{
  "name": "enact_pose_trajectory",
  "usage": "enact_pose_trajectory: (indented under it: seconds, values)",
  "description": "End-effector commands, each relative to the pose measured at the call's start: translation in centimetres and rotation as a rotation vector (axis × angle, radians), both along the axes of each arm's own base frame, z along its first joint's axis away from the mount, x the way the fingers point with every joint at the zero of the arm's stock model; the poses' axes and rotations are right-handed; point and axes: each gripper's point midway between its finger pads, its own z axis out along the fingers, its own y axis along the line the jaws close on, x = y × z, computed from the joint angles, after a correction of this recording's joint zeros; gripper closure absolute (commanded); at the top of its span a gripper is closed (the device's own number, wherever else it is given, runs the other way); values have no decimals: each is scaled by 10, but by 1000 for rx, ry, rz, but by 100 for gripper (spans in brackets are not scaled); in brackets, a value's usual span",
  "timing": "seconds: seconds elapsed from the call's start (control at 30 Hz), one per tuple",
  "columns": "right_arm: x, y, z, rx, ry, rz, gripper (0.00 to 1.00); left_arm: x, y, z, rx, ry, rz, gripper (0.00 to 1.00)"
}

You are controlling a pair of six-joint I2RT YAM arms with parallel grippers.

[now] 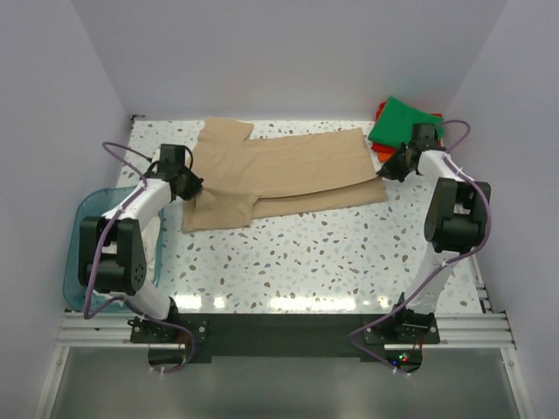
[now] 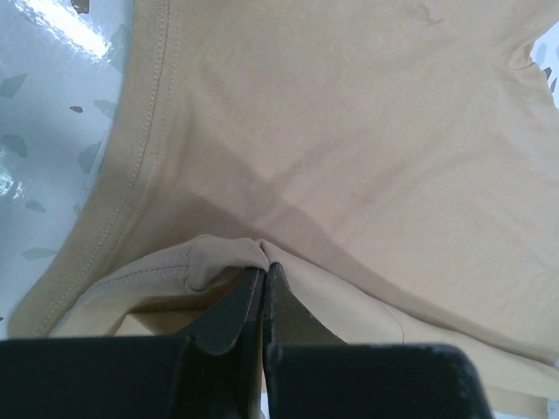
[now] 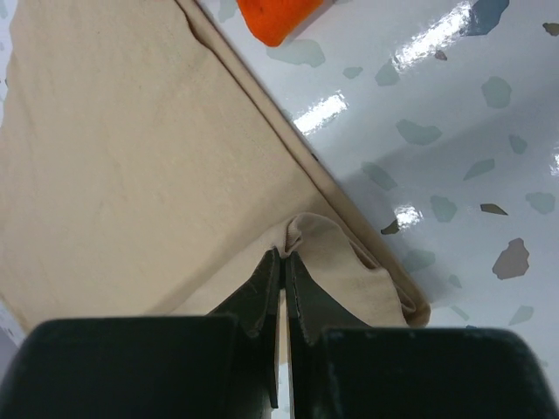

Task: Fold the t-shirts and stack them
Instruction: Fold the tshirt

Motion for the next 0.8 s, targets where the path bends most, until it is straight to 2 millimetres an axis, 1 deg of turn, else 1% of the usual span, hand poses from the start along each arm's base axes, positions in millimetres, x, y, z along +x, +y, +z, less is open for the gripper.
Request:
enact_pose_trajectory:
  seconds: [0.0, 0.1, 0.23, 0.27, 0.3, 0.33, 0.37, 0.4, 0.43, 0.47, 0.5, 0.53, 0.57, 0.6, 0.63, 0.67, 0.7, 0.73, 0.77]
  values:
    - [21, 2, 15, 9, -62, 15, 100, 28, 4, 21, 2, -96, -6, 100]
    - [24, 5, 11, 11, -59, 28, 100, 31, 5, 14, -2, -79, -7, 100]
    - [26, 7, 10, 4, -58, 47, 100, 36, 3, 10, -11, -80, -15, 100]
    - [26, 8, 10, 1, -60, 58, 95, 38, 3, 10, -12, -83, -17, 100]
    - [26, 8, 12, -1, -66, 65, 82, 39, 3, 10, -16, -89, -23, 100]
    - [25, 8, 14, -5, -70, 68, 72, 41, 2, 10, -22, -94, -37, 96]
    - [24, 7, 20, -14, -83, 74, 64, 43, 2, 12, -29, -105, -43, 88]
    - [23, 6, 22, -26, -85, 71, 51, 44, 3, 16, -34, -120, -47, 80]
    - [20, 5, 25, -34, -83, 72, 46, 44, 6, 19, -34, -132, -47, 62]
    - [19, 3, 29, -50, -90, 79, 43, 44, 8, 21, -35, -144, -42, 53]
    - [15, -1, 35, -72, -93, 65, 40, 43, 11, 29, -33, -167, -39, 46]
    - [10, -1, 38, -78, -90, 66, 40, 41, 8, 33, -45, -178, -51, 39]
    - [7, 0, 40, -84, -95, 68, 40, 38, 9, 33, -43, -177, -53, 36]
    - [-1, 1, 34, -87, -78, 69, 40, 36, 8, 41, -44, -198, -55, 35]
    - [-5, -1, 43, -108, -96, 58, 41, 33, 8, 42, -47, -198, -56, 34]
    - [-9, 4, 44, -116, -98, 67, 42, 25, 8, 36, -50, -182, -53, 34]
    - [-19, 7, 37, -121, -81, 70, 42, 20, 8, 40, -51, -191, -49, 34]
    - [-23, 7, 41, -133, -92, 63, 43, 15, 8, 38, -57, -180, -39, 34]
    - [-27, 13, 41, -134, -94, 71, 43, 3, 9, 26, -58, -149, -28, 34]
